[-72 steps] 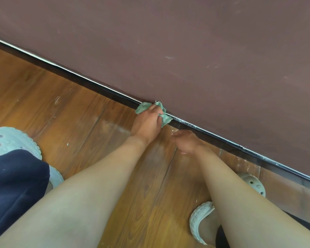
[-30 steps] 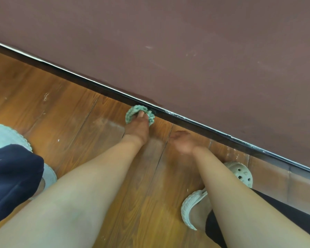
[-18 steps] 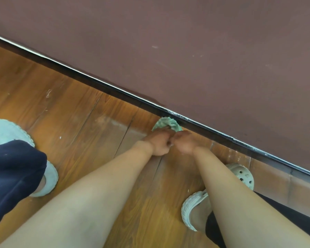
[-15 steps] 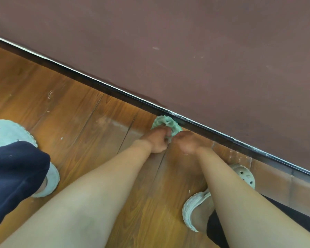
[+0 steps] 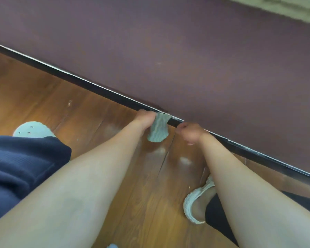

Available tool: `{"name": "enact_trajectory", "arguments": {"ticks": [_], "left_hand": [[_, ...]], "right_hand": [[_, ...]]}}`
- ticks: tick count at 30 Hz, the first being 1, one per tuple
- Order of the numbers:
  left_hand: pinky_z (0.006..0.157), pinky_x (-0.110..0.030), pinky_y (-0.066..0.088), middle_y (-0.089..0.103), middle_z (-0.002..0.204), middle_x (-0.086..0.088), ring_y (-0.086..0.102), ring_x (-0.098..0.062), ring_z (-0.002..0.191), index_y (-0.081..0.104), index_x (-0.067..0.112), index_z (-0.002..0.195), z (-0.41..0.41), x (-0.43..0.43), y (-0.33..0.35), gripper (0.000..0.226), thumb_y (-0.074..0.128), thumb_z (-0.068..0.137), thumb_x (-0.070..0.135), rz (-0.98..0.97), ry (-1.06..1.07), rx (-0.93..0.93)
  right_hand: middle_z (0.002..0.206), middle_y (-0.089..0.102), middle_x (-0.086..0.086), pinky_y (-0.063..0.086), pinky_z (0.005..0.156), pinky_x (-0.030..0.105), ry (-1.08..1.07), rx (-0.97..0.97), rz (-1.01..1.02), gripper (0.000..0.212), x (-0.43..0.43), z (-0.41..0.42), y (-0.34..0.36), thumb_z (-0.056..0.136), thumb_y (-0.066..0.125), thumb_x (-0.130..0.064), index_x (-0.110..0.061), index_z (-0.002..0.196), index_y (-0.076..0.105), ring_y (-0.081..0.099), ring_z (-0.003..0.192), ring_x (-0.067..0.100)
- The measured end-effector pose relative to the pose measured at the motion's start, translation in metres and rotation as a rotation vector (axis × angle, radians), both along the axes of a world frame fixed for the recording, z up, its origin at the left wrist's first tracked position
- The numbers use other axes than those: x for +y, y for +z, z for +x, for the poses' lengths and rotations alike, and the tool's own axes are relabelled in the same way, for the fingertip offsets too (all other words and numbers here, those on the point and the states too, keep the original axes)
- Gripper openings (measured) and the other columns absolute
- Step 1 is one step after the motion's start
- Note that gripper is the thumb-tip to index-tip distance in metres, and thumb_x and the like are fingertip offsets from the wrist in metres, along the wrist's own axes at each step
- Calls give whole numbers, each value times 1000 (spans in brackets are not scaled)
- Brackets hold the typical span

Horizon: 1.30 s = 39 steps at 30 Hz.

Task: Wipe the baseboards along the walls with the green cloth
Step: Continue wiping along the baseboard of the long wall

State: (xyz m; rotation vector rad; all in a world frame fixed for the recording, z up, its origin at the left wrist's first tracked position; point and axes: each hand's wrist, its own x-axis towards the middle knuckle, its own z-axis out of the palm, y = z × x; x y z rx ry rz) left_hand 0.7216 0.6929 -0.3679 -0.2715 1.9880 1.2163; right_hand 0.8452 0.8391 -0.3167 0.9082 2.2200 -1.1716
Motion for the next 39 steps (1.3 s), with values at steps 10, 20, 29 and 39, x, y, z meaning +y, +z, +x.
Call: {"name": "enact_trajectory", "arguments": {"ticks": [10,20,29,39], "left_hand": [[85,-41,53,69,106,-18,64,-32,91,65,-1,123,55,-39,130,39,46,92,13,285,-5,-22],[73,-32,60,73,106,-7,73,-19,91,64,10,115,81,-81,162,43,76,88,40,250,-163,-37],[93,-49,59,73,109,-12,71,-32,103,74,14,104,69,-55,121,38,73,71,-3,373,215,130],[97,-34,53,60,129,-13,61,-29,116,58,10,132,59,-1,57,59,82,78,11,-27,-253,354]], "right_hand": [[117,71,4,57,88,38,-319,338,-474,44,-34,18,72,70,71,-9,-26,111,70,68,110,23],[109,72,22,57,90,52,-274,346,-509,19,-51,43,103,84,62,1,-5,100,71,70,100,37],[101,65,17,59,70,38,-315,348,-463,28,-57,43,87,74,58,12,-11,90,57,68,88,32],[69,67,11,53,53,24,-196,66,-85,25,-27,44,37,70,71,-1,-8,94,73,60,56,20]]}}
